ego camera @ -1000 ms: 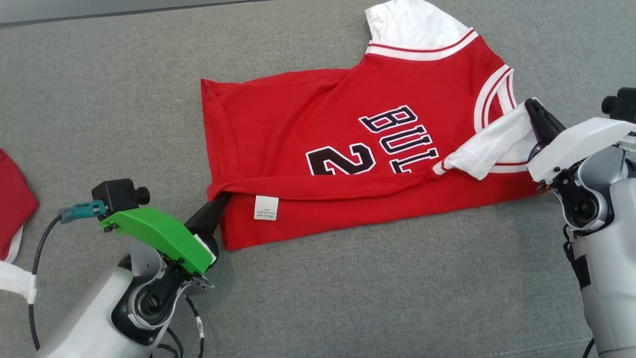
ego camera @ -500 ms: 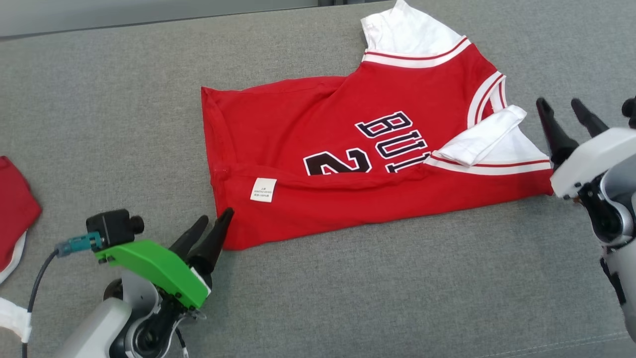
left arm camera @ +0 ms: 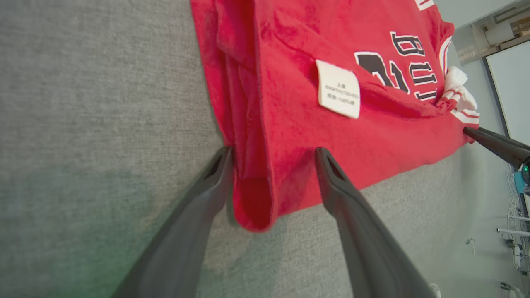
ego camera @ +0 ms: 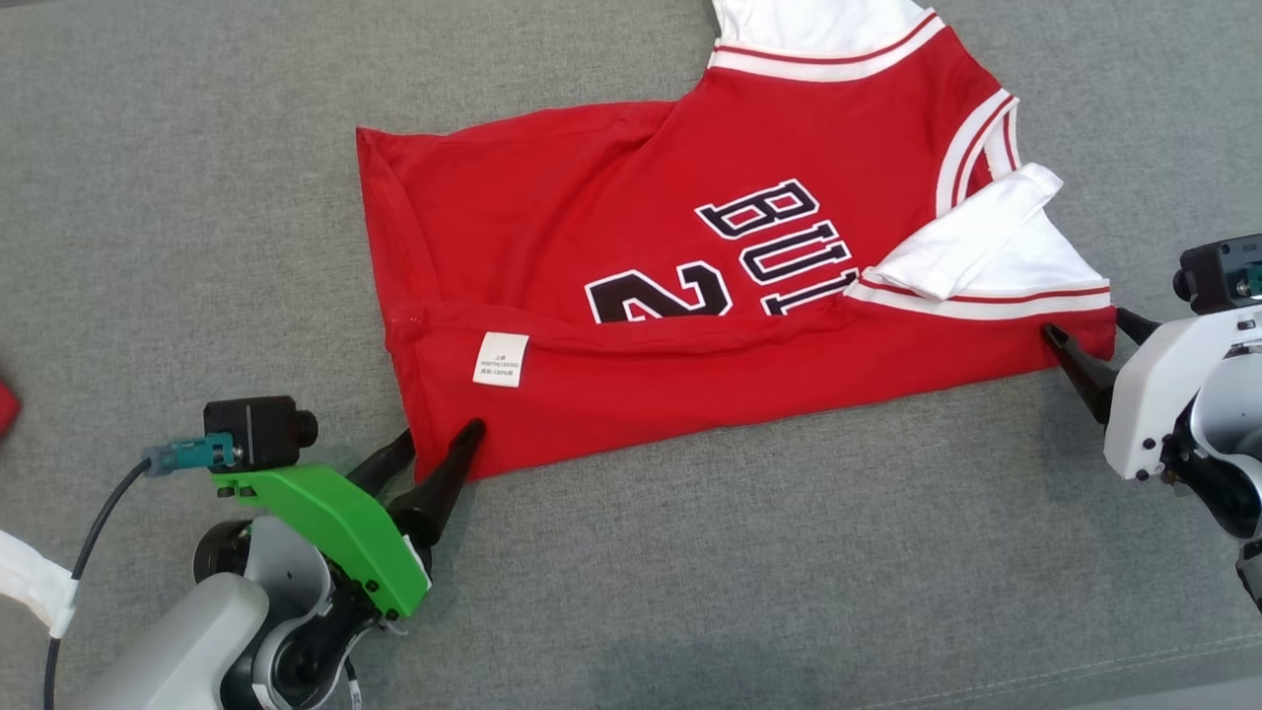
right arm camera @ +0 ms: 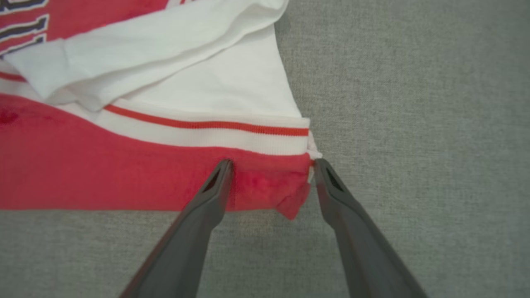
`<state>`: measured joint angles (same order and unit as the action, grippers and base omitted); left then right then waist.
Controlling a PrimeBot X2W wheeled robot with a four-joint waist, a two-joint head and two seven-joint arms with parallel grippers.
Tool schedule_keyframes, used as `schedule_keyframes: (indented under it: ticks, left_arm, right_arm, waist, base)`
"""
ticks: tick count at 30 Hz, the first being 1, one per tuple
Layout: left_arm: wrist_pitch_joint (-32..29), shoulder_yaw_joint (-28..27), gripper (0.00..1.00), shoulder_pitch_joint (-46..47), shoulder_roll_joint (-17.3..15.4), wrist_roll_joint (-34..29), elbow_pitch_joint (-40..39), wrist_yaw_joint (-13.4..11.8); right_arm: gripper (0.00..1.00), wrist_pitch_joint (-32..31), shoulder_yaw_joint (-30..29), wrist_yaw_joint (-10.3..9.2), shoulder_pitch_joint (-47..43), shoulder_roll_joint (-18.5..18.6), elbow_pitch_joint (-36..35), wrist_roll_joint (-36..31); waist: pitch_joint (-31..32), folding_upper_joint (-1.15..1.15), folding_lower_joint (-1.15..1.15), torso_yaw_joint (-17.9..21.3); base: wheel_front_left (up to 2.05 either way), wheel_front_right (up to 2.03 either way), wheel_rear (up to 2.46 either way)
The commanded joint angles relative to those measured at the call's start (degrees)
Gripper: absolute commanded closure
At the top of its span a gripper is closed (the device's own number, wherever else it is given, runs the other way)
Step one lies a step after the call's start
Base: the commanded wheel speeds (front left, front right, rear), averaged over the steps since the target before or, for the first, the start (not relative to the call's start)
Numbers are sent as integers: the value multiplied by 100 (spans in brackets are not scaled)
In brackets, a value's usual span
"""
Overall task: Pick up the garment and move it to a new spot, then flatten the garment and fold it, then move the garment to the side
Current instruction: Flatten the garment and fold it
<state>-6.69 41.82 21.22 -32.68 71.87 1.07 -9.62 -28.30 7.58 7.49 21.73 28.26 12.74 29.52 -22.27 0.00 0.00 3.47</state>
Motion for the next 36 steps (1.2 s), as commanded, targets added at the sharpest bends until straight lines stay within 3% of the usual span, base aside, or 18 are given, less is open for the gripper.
schedule_keyframes:
  ticks: [1,10,11,12,13,14,25,32,36]
  left_arm:
    - [-104,86,0,89,-12,-59,67,-53]
    - [-472,382,0,380,84,-277,358,-99]
    - [-497,413,31,381,89,-282,373,-77]
    - [-529,444,100,381,100,-266,378,-39]
    - [-637,521,100,372,91,-240,367,23]
    - [-739,611,100,336,60,-220,330,101]
    - [-686,217,100,15,-533,127,-90,202]
    - [-742,239,100,-692,-1089,297,-1016,55]
    - [-617,327,100,-1234,-1242,412,-1643,-42]
  right_arm:
    - [0,-85,-3,0,91,26,-5,-80]
    - [0,-374,148,1,254,-157,228,-116]
    - [0,-438,224,3,241,-179,247,-59]
    - [0,-494,285,11,235,-187,269,-6]
    - [64,-511,330,11,247,-189,269,40]
    - [100,-539,376,15,243,-186,278,119]
    - [100,-761,241,-6,76,371,102,654]
    - [100,-1270,32,-9,-658,841,-567,1097]
    - [100,-1526,-283,-8,-1324,988,-1100,1319]
  waist:
    - [-119,0,0,-31]
    - [-272,0,0,-91]
    - [-281,0,0,-89]
    - [-289,0,0,-85]
    - [-291,0,0,-83]
    - [-284,0,0,-86]
    - [352,0,0,-44]
    - [799,0,0,-2]
    - [820,0,0,8]
  base:
    - [0,0,0]
    - [0,0,0]
    - [0,0,0]
    - [0,0,0]
    - [0,0,0]
    - [0,0,0]
    - [0,0,0]
    - [0,0,0]
    - [0,0,0]
